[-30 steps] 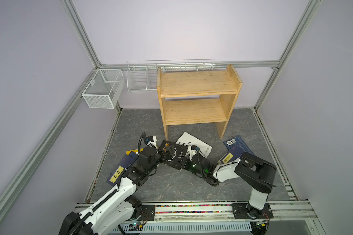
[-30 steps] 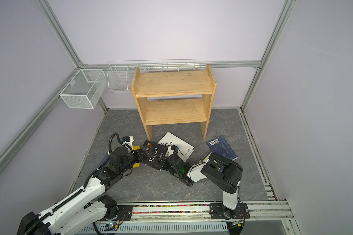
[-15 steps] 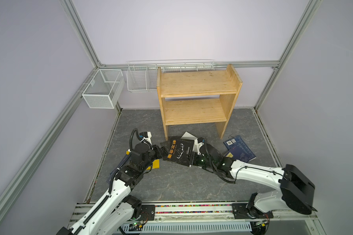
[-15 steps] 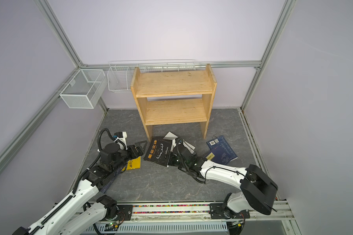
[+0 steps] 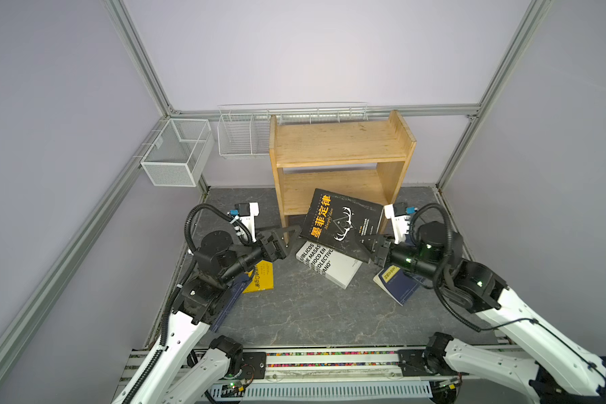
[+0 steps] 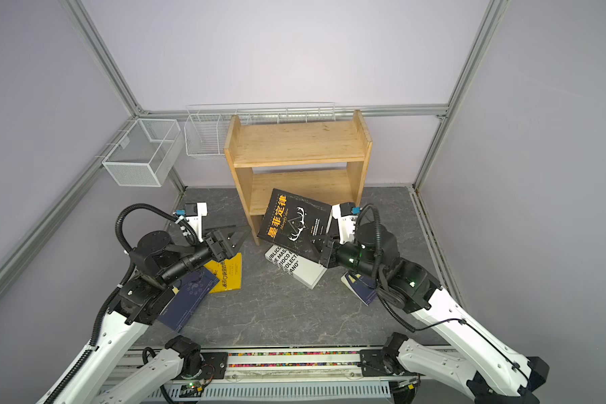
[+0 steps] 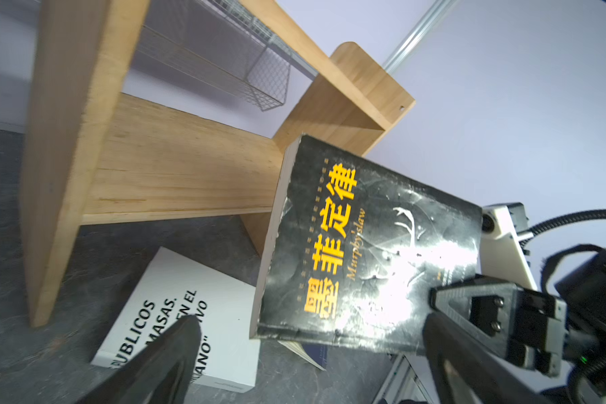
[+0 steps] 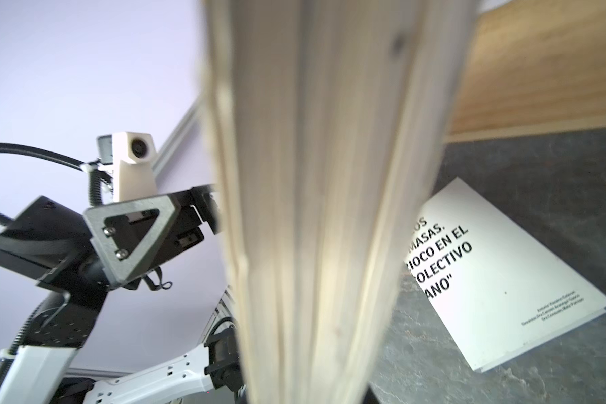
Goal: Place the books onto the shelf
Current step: 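Lift the black book with both grippers up toward the shelf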
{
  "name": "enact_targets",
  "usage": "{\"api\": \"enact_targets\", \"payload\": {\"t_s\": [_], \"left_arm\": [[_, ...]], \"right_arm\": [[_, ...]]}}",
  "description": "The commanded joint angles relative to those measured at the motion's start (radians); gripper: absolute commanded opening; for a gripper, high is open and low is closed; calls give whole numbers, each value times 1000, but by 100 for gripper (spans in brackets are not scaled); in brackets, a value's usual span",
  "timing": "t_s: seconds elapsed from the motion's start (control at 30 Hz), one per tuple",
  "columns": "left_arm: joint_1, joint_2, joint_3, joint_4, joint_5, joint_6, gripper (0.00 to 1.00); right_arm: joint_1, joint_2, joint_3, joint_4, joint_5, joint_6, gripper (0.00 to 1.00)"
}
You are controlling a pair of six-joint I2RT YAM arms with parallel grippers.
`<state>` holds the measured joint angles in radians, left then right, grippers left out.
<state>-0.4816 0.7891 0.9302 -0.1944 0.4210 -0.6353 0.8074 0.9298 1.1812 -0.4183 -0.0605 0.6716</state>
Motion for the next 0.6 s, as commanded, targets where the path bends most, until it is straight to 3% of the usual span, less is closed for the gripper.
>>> {"api": "enact_targets", "payload": {"t_s": [0.0,0.23,0.57], "left_arm": [[6,46,53,74,146,-35,100],[6,100,94,216,266,-101,97],[4,111,109,222,185,-102,97]], "right_arm": [[-33,20,110,49,-124,-90,6],[-95,78,275,46,-211,-144,6],[-209,140,323,168,-309,-108,6]]}}
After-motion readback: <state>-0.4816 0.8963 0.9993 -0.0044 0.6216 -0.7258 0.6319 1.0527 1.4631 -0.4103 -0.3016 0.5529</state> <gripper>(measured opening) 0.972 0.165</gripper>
